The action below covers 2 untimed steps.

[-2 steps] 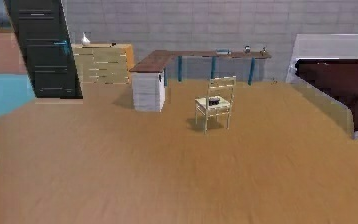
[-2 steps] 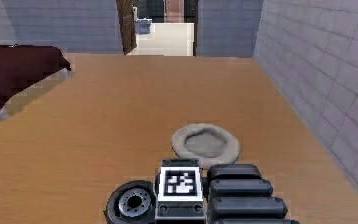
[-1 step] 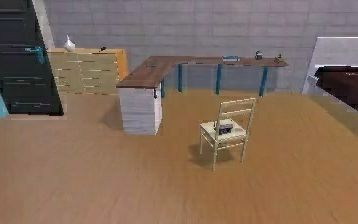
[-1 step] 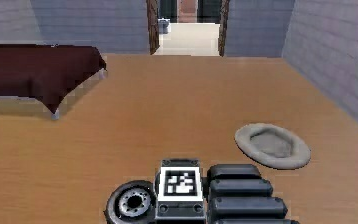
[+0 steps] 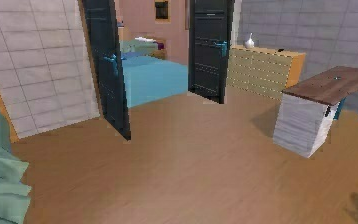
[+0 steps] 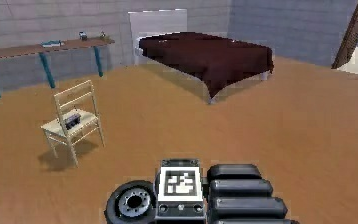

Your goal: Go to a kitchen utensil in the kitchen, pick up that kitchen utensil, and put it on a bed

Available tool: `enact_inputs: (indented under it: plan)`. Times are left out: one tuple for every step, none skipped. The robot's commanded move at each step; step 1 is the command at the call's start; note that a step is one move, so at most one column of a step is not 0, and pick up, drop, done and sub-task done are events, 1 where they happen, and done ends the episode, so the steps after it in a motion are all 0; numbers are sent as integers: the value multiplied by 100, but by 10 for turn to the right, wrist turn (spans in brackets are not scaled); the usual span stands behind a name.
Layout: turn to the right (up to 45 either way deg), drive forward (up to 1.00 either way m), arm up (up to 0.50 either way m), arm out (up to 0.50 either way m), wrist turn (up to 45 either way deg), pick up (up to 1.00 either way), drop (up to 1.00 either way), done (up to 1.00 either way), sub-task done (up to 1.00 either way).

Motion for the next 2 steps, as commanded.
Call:
enact_inputs:
  plan:
    - [-180,0,0,0,0,0,0,0,0]
    - [0,100,0,0,0,0,0,0,0]
